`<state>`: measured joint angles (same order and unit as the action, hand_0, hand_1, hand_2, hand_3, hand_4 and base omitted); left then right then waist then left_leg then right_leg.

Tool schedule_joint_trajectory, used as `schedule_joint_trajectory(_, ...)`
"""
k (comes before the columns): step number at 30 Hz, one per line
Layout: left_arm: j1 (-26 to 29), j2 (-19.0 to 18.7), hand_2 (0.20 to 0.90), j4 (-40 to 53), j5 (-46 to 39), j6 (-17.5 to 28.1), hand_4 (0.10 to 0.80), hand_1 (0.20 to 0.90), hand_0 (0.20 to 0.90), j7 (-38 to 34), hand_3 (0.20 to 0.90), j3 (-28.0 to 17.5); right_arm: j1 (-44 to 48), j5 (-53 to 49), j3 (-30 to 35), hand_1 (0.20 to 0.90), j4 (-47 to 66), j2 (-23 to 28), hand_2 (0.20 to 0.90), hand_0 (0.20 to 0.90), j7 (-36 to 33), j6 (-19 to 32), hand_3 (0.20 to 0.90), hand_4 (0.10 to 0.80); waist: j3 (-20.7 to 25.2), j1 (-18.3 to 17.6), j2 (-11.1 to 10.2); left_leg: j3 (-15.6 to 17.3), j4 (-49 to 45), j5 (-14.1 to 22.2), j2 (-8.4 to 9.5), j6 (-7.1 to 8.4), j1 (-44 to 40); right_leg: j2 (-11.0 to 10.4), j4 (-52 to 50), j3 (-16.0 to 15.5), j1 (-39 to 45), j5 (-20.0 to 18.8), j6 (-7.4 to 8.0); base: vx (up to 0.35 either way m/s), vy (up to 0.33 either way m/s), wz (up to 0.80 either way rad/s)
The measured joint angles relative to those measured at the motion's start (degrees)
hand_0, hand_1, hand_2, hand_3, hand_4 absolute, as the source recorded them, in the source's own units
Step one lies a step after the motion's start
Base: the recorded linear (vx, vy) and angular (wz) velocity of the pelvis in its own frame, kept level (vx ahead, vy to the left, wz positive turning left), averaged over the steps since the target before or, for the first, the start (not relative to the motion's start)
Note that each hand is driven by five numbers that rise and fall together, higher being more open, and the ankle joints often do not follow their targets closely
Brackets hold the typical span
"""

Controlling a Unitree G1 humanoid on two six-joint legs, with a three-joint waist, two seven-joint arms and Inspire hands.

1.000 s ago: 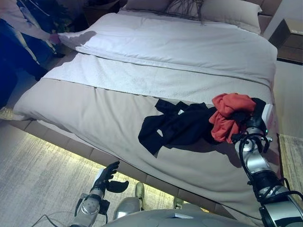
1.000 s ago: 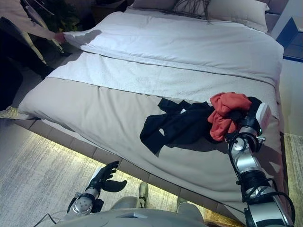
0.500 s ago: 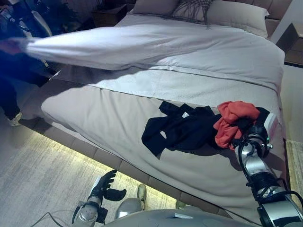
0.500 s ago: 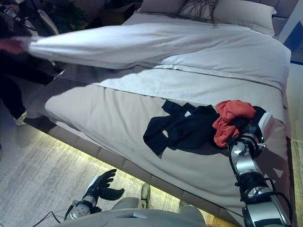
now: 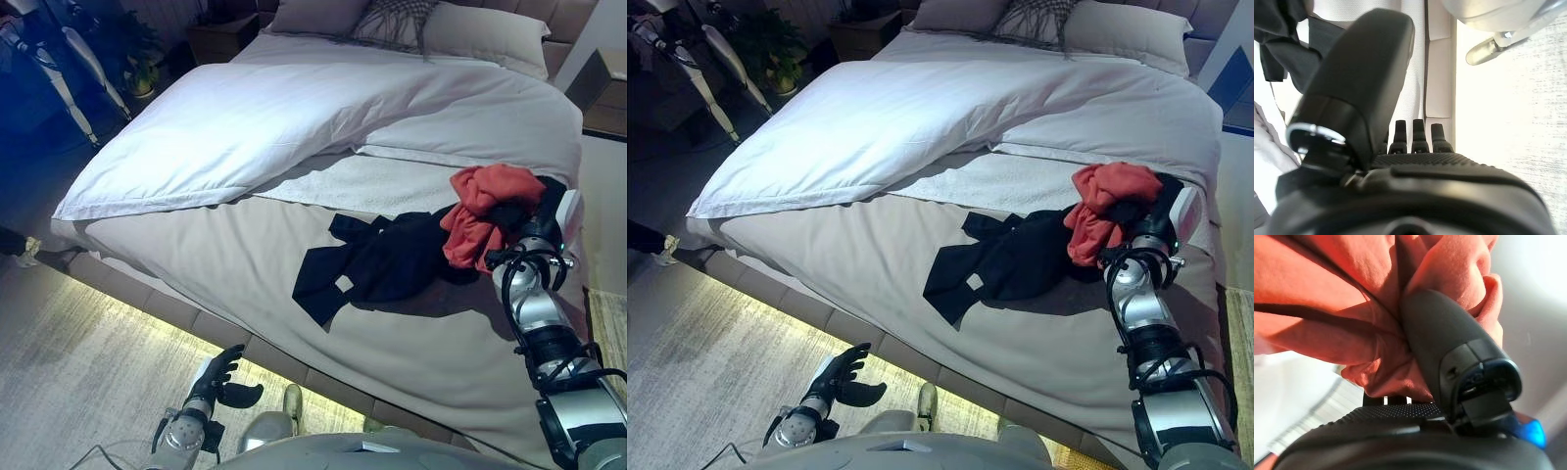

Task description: Pick up the clothes from the bed and place them into the basket

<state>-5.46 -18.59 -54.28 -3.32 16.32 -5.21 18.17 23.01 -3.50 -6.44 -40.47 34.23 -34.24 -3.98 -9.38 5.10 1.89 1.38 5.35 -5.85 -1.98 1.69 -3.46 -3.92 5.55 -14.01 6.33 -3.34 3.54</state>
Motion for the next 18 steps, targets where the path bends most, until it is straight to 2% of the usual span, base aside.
schedule_joint_trajectory(7,0.95,-0.36,0.9,-0.67,-0.28,-0.36,0.8,0.9,0.9,-0.17,0.9,1.83,0.57,0.9,-5.82,0.3,-14.94,-0.97,0.3,0.3,4.48,-2.35,0.2,0.1,0.27,1.36,-0.35,-1.07,-0.03,-0.31,0.06,-0.09,2.28,0.02,-0.08,-0.92,-1.73,0.06,-0.02,-0.083,-0.026,0.06)
schedule_joint_trajectory(10,3.26,-0.47,0.9,-1.94,-1.35,-0.24,0.8,0.9,0.9,-0.2,0.9,4.16,2.23,3.04,-8.76,0.3,-21.48,-1.28,0.3,0.3,5.7,-3.01,0.2,0.1,-0.12,2.01,0.31,-2.55,-0.31,-2.74,0.11,0.23,6.67,0.12,-0.27,-2.31,-5.49,-0.16,-0.24,-0.17,-0.017,0.2)
schedule_joint_trajectory(11,3.52,-0.48,0.9,-2.33,-1.49,-0.15,0.8,0.9,0.9,-0.19,0.9,4.59,2.72,3.12,-9.41,0.333,-22.09,-1.28,0.333,0.333,5.79,-3.48,0.238,0.138,-0.24,2.05,0.53,-2.83,-0.3,-2.94,0.12,0.25,7.37,0.13,-0.24,-2.48,-6.17,-0.26,-0.39,-0.157,0.004,0.18)
schedule_joint_trajectory(12,4.1,-0.46,0.9,-2.7,-1.59,0.05,0.8,0.9,0.9,-0.17,0.9,4.82,4.01,3.43,-10.35,0.516,-23.2,-1.32,0.516,0.516,5.87,-4.02,0.453,0.353,-0.89,2.28,1.15,-2.95,-0.31,-3.24,0.05,0.35,8.2,0.2,-0.23,-2.57,-6.91,-0.3,-0.44,-0.149,0.003,0.07)
schedule_joint_trajectory(13,4.96,-0.45,0.9,-3.05,-1.75,0.12,0.8,0.9,0.9,-0.18,0.9,5.16,5.41,4.29,-10.54,0.9,-24.58,-1.32,0.9,0.9,5.91,-4.29,0.9,0.8,-2.22,2.71,2.31,-3.08,-0.3,-3.55,0.02,0.53,8.47,0.29,-0.24,-2.65,-7.14,-0.53,-0.76,-0.154,-0.007,0.06)
schedule_joint_trajectory(15,5.49,-0.48,0.9,-3.05,-2.56,1.07,0.8,0.9,0.9,-0.44,0.9,5.14,8.48,4.74,-11.48,0.9,-26.74,-1.16,0.9,0.9,5.95,-4.63,0.9,0.8,-3.6,2.88,4.28,-3.4,-0.28,-3.38,-0.16,1.21,10.05,0.48,-0.01,-2.84,-8.53,-0.43,-0.62,-0.124,-0.023,0.05)
schedule_joint_trajectory(18,6.24,-0.66,0.9,-2.88,-3.91,1.59,0.8,0.9,0.9,-0.71,0.9,5.07,11.67,4.78,-12.52,0.9,-27.22,-0.76,0.9,0.9,6.03,-4.7,0.9,0.8,-6.32,3.43,6.75,-3.56,-0.28,-3.71,-0.5,1.96,12.1,0.79,-0.27,-3.47,-10.38,-0.89,-1.21,-0.038,-0.015,0.05)
